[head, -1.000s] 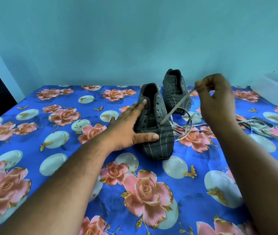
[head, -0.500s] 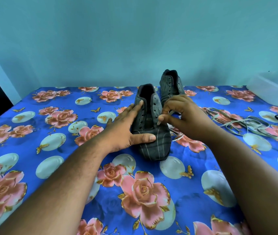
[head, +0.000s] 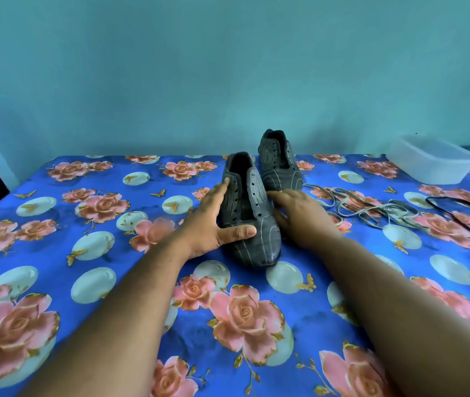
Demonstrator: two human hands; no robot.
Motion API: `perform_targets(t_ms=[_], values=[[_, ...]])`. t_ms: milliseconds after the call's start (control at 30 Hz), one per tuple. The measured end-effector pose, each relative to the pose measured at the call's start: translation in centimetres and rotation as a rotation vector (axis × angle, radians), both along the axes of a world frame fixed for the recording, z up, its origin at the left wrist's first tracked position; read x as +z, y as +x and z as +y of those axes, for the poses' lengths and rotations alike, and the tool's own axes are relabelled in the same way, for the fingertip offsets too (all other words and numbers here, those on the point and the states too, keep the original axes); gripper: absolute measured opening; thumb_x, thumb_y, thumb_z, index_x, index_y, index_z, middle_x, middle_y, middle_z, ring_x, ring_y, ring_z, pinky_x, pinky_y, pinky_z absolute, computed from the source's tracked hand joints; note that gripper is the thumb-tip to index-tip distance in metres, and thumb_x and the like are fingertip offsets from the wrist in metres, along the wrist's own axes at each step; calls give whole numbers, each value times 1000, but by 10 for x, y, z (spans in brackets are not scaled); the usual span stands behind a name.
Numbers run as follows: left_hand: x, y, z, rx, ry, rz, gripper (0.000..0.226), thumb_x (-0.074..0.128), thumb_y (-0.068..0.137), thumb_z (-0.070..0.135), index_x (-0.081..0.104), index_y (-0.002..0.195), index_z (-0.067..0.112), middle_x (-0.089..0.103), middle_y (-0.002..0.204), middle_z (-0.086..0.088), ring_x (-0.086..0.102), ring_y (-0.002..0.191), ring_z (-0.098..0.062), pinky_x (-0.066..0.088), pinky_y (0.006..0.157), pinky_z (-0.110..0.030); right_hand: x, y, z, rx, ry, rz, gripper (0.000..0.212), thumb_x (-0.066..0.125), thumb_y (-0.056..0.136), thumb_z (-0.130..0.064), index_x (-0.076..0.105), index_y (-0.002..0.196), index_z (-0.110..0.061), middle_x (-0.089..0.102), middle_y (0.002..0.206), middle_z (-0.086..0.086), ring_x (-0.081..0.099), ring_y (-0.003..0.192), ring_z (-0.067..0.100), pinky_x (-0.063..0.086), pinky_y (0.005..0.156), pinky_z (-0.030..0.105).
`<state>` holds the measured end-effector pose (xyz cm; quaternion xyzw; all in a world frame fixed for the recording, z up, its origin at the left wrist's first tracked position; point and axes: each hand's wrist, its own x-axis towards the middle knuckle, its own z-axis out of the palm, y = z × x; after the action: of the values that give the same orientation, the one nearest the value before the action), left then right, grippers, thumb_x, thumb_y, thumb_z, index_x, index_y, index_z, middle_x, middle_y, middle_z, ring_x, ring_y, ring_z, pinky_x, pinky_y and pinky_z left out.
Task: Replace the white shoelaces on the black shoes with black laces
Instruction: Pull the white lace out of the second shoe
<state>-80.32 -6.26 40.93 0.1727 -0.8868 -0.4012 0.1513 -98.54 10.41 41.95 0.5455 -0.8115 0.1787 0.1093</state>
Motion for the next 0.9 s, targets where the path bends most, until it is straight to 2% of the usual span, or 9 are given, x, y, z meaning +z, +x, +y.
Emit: perform_targets(t_ms=[133, 300, 400, 500, 533, 600, 700, 800, 900], values=[[2, 2, 1, 3, 5, -22, 139, 65, 47, 99, 0, 159, 46, 3, 170, 16, 0, 155, -2, 11, 127, -53, -4, -2, 10, -7, 78, 25, 28, 53, 100, -43, 71, 110, -25, 63, 109, 2, 59, 106, 31, 50, 88, 44], [2, 0, 2, 0, -19, -55, 143, 59, 44, 102, -2, 159, 45, -2, 170, 16, -4, 155, -2, 6, 125, -58, -2, -17, 51, -152, 123, 106, 27, 52, 100, -47, 72, 113, -37, 62, 114, -3, 53, 116, 26, 46, 95, 46], [2, -1, 1, -2, -11, -60, 143, 59, 43, 103, -4, 159, 47, -3, 170, 16, -3, 155, -5, 6, 125, -59, 0, -42, 87, -315, 100, 124, 25, 58, 97, -46, 77, 108, -33, 66, 118, -2, 55, 120, 30, 45, 97, 46], [2, -1, 1, -4, -8, -52, 142, 58, 43, 103, -4, 158, 48, -4, 170, 16, -4, 155, -5, 5, 125, -59, 6, -55, 108, -432, 18, 124, 36, 48, 99, -43, 77, 105, -23, 69, 120, 3, 57, 112, 34, 49, 92, 48], [2, -1, 1, -4, -6, -50, 142, 58, 43, 103, -4, 158, 48, -4, 170, 16, -3, 155, -5, 5, 125, -59, 7, -52, 108, -422, -11, 123, 38, 46, 99, -42, 76, 108, -22, 69, 123, 4, 57, 113, 35, 50, 93, 49], [3, -1, 2, -5, -11, -49, 143, 57, 43, 104, -4, 159, 47, -4, 170, 16, -3, 155, -5, 6, 125, -59, 5, -38, 103, -343, 38, 95, 32, 50, 101, -39, 71, 124, -29, 60, 140, 3, 52, 127, 35, 44, 103, 51], [2, -2, 1, -9, -21, -40, 143, 57, 44, 104, -4, 159, 46, -4, 169, 17, -5, 155, -2, 6, 125, -58, -5, -25, 94, -193, 227, 3, 42, 45, 105, -44, 53, 145, -35, 37, 160, 0, 33, 147, 28, 26, 120, 47], [1, -3, -1, -14, -16, -44, 141, 59, 45, 103, -5, 159, 47, -4, 170, 17, -6, 155, -2, 6, 125, -58, -3, -47, 88, -241, 238, -175, 48, 37, 107, -43, 46, 152, -27, 32, 163, 0, 28, 150, 23, 24, 122, 41], [1, -4, -1, -16, -21, -37, 142, 59, 45, 102, -5, 159, 46, -4, 169, 18, -7, 154, 0, 5, 125, -58, 2, -72, 85, -348, 289, -160, 49, 35, 108, -40, 41, 154, -24, 30, 165, 2, 25, 152, 23, 21, 124, 42]])
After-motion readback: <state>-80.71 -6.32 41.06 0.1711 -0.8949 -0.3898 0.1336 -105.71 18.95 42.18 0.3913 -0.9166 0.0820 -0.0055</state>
